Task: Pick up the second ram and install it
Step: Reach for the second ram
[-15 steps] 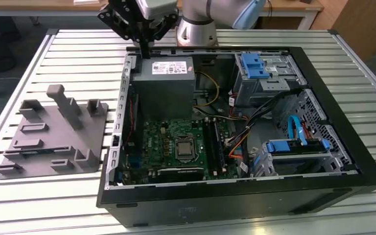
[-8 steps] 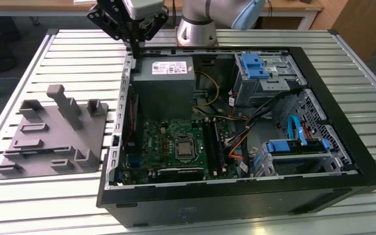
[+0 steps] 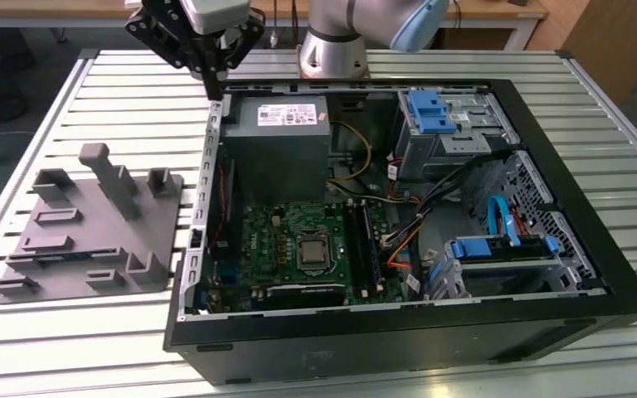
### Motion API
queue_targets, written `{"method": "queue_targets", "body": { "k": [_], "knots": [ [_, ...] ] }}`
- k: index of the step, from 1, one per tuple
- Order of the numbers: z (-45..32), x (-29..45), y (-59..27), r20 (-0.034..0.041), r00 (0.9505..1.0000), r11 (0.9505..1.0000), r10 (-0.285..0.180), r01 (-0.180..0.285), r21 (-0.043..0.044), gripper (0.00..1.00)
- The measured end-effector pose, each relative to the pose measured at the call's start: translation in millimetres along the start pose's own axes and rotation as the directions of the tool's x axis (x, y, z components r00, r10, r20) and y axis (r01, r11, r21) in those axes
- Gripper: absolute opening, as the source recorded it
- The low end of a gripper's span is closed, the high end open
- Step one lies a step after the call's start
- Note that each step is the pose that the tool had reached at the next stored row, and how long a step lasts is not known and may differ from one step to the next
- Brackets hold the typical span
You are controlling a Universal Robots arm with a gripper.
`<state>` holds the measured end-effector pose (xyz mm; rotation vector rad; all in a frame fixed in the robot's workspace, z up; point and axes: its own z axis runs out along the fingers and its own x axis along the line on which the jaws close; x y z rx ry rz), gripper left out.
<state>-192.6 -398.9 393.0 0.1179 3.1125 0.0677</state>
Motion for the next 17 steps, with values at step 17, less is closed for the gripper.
{"method": "queue_targets", "body": {
  "k": [17],
  "knots": [
    [-0.5,40.6,-3.1,0.0000,1.0000,1.0000,0.000,0.000,0.0000,0.10]
  ]
}}
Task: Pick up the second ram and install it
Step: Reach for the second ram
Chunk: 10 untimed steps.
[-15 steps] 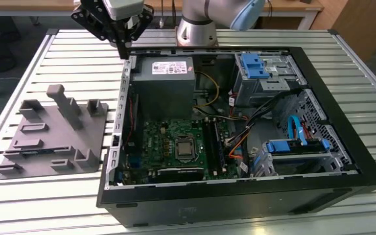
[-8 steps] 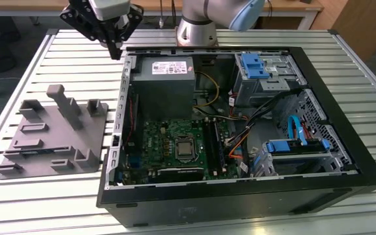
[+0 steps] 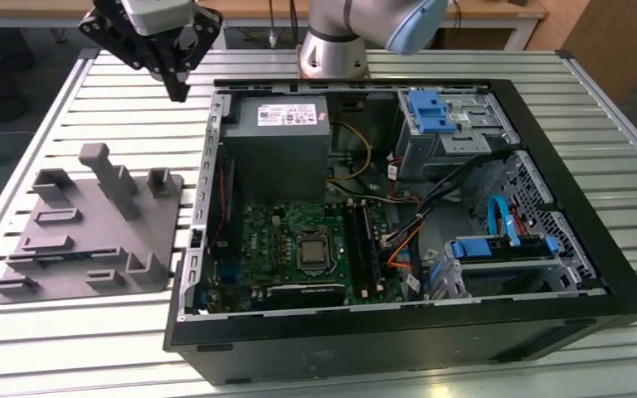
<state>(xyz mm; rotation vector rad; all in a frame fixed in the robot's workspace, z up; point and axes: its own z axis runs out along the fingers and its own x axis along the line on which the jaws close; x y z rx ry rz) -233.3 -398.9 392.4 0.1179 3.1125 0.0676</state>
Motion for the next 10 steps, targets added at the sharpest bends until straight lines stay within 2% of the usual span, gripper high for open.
{"method": "queue_targets", "body": {
  "k": [10],
  "knots": [
    [-0.2,28.3,-2.2,0.0000,1.0000,1.0000,0.000,0.000,0.0000,0.10]
  ]
}}
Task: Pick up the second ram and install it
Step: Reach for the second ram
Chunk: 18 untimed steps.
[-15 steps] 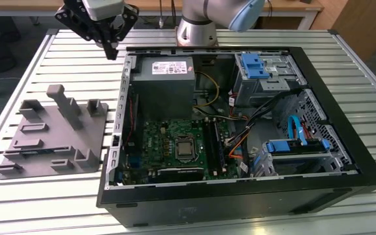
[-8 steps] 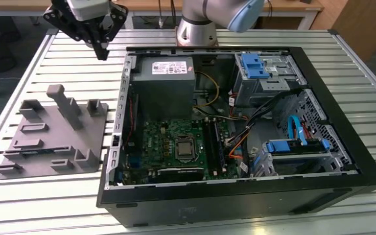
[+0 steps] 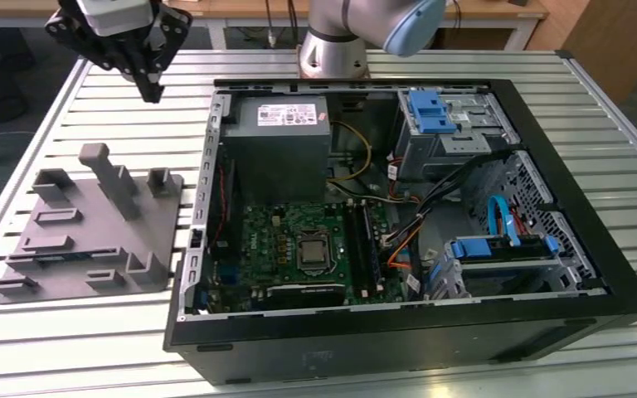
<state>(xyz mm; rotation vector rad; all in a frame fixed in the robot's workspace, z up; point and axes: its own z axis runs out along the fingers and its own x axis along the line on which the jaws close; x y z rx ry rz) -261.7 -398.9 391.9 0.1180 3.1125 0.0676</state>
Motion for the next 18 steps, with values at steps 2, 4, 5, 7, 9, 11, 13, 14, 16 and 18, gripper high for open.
{"method": "queue_targets", "body": {
  "k": [2,4,5,7,9,11,13,14,16,18],
  "knots": [
    [0.2,5.2,-0.4,0.0001,1.0000,1.0000,0.000,0.000,-0.0001,0.10],
    [0.3,10.2,-0.8,0.0000,1.0000,1.0000,0.000,0.000,-0.0001,0.10],
    [0.4,12.5,-1.0,0.0000,1.0000,1.0000,0.000,0.000,0.0000,0.10],
    [0.4,17.1,-1.3,0.0000,1.0000,1.0000,0.000,0.000,0.0000,0.10],
    [0.5,21.9,-1.7,0.0000,1.0000,1.0000,0.000,0.000,0.0000,0.10],
    [1.0,26.3,-2.0,0.0000,1.0000,1.0000,0.000,0.000,0.0000,0.10],
    [2.0,31.6,-2.5,0.0000,1.0000,1.0000,0.000,0.000,0.0000,0.10],
    [2.6,34.6,-2.8,0.0001,1.0000,1.0000,0.000,0.000,-0.0001,0.10],
    [3.5,41.7,-3.3,0.0000,1.0000,1.0000,0.000,0.000,0.0000,0.10],
    [4.2,49.2,-3.9,0.0001,1.0000,1.0000,0.000,0.000,-0.0001,0.10]
  ]
}}
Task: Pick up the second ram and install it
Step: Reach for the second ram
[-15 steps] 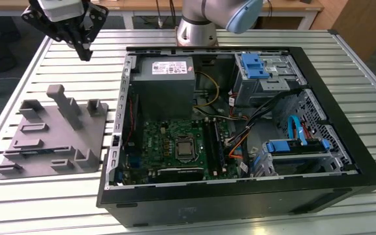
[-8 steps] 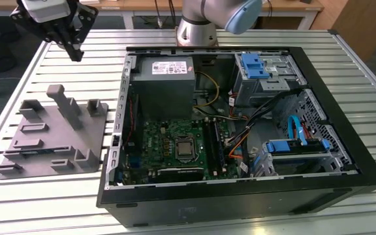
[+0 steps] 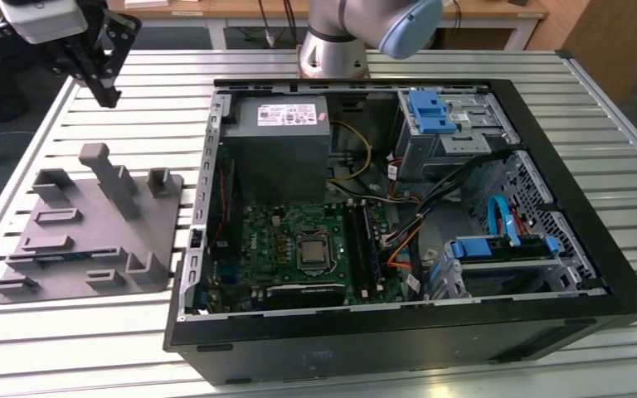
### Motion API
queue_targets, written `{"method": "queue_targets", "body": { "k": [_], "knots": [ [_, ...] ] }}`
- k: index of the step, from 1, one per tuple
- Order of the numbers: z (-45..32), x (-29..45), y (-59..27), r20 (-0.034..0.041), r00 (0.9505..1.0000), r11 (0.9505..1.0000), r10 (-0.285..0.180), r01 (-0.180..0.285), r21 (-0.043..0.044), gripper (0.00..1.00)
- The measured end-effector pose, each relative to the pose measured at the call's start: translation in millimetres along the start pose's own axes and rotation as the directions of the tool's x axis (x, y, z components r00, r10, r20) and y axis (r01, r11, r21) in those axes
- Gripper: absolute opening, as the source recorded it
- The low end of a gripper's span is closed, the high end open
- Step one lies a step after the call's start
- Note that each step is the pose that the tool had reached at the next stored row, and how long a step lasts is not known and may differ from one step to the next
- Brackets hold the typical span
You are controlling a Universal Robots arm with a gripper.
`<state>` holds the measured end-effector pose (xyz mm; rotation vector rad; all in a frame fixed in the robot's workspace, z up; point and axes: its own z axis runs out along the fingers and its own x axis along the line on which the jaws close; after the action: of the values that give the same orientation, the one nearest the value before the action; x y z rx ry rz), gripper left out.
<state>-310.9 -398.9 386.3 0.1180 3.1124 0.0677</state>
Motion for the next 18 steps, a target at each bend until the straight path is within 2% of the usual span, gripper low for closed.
{"method": "queue_targets", "body": {
  "k": [8,18],
  "knots": [
    [2.1,29.1,-2.3,-0.0001,1.0000,1.0000,0.000,0.000,0.0001,0.10],
    [3.9,49.8,-4.0,-0.0001,1.0000,1.0000,0.000,0.000,0.0001,0.10]
  ]
}}
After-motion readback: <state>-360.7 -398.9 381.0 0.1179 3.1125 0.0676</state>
